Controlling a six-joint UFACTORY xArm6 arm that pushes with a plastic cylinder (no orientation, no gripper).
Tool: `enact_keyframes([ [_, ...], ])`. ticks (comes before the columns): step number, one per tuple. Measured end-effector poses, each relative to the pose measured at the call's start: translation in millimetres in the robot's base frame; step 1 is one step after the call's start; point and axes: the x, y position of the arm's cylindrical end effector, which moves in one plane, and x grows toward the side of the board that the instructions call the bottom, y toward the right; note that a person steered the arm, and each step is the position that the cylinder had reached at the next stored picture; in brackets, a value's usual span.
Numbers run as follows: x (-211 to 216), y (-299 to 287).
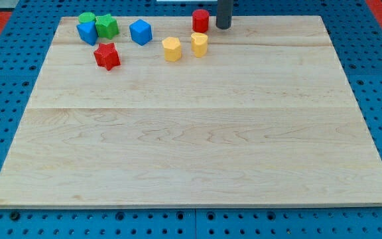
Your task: Nudge the red star slightly up
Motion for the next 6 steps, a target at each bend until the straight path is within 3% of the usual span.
enact_keyframes([
  [2, 85, -14],
  [3, 130, -58],
  [5, 127, -276],
  [6, 116, -318],
])
